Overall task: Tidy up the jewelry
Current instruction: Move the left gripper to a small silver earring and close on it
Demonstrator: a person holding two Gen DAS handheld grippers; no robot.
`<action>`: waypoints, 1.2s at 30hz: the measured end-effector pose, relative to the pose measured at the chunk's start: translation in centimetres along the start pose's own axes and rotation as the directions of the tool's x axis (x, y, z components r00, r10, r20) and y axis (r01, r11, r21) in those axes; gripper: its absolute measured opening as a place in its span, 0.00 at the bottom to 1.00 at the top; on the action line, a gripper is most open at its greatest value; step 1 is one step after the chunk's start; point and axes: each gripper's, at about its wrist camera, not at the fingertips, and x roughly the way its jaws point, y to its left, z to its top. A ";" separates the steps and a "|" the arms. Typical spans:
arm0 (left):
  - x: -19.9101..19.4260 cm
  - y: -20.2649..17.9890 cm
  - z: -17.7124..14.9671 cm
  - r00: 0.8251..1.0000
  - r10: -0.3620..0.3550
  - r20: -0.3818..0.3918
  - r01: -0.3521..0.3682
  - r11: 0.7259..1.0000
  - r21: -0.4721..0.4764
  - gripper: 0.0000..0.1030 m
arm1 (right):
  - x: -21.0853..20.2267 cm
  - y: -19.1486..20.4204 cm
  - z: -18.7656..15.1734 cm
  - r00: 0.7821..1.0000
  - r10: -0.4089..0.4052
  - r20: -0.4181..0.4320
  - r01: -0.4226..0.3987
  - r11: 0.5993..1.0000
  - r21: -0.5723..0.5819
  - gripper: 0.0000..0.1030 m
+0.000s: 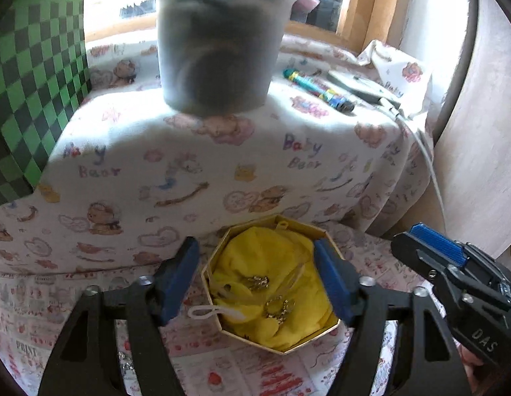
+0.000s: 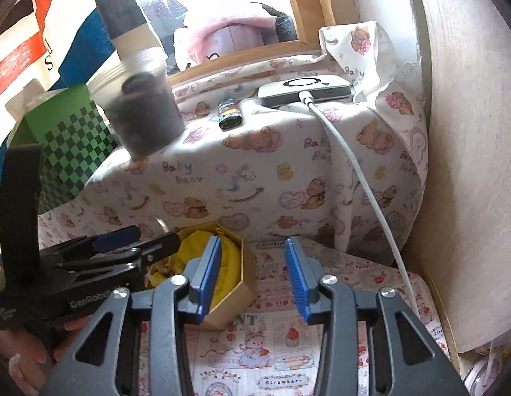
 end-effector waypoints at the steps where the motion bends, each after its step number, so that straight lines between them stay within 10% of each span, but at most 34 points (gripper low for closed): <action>1: -0.4 0.0 0.0 1.000 0.001 0.018 -0.001 1.000 0.005 0.75 | 0.0 -0.2 -0.1 1.000 0.002 -0.002 -0.002 1.000 0.006 0.38; 9: -5.6 1.9 0.3 0.989 0.062 0.132 -0.061 0.998 -0.007 0.79 | -0.5 0.1 -0.3 1.000 0.011 0.021 -0.012 1.000 0.014 0.48; 18: -14.6 5.0 -3.3 0.928 0.181 0.325 -0.204 0.978 0.039 0.97 | -2.2 3.1 -1.3 0.995 0.045 0.091 -0.037 0.995 -0.088 0.50; 36: -11.2 12.3 -7.8 0.946 0.277 0.168 -0.266 0.960 -0.084 0.98 | -0.3 7.6 -4.3 0.998 0.016 0.057 -0.004 0.976 -0.219 0.53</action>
